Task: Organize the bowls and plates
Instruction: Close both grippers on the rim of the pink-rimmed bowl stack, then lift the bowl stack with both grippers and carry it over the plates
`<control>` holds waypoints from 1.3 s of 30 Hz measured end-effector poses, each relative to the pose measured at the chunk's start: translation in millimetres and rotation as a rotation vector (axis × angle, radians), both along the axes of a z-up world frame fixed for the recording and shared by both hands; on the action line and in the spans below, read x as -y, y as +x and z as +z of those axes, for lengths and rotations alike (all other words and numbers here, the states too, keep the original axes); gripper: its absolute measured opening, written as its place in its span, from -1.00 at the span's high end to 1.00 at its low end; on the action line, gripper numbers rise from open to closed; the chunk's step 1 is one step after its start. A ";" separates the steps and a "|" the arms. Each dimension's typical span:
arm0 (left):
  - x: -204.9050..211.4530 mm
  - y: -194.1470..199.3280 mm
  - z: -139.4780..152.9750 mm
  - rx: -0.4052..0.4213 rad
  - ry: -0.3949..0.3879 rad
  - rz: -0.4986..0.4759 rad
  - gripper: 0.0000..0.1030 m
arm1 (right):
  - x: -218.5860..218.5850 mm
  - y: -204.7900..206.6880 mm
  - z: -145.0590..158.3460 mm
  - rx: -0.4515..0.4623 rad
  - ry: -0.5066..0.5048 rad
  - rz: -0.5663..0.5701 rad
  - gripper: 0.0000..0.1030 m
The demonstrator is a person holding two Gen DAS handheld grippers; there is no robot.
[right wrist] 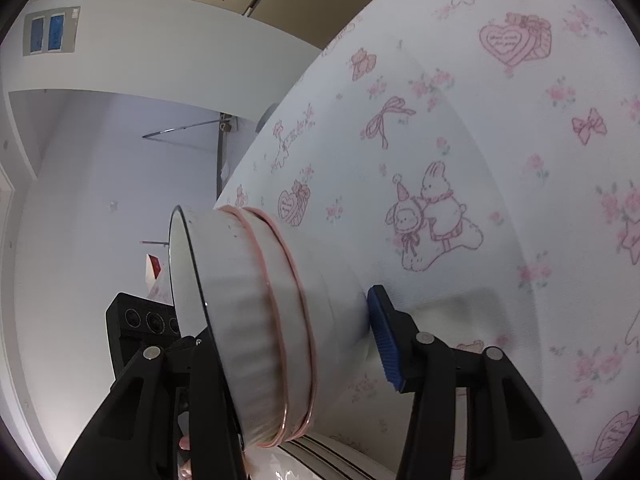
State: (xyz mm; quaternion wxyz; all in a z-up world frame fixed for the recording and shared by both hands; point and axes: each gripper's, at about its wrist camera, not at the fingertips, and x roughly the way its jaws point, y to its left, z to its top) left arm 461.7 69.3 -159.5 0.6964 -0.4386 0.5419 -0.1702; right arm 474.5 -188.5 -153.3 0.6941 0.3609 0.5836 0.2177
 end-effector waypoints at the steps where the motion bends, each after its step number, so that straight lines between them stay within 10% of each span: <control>1: -0.5 0.1 -0.9 -0.005 -0.006 0.007 0.08 | -0.1 -0.1 -0.3 -0.003 0.000 -0.008 0.11; 17: 0.8 -0.1 -1.3 -0.026 0.001 0.007 0.10 | 3.9 4.5 -10.8 -0.034 0.059 -0.030 0.14; 24: 19.7 -1.7 15.7 0.011 0.170 -0.045 0.08 | -14.2 1.2 4.5 0.031 -0.082 0.038 0.10; 39: 11.2 2.0 16.3 -0.009 0.106 -0.068 0.13 | -2.6 -4.6 10.3 0.034 -0.071 0.008 0.15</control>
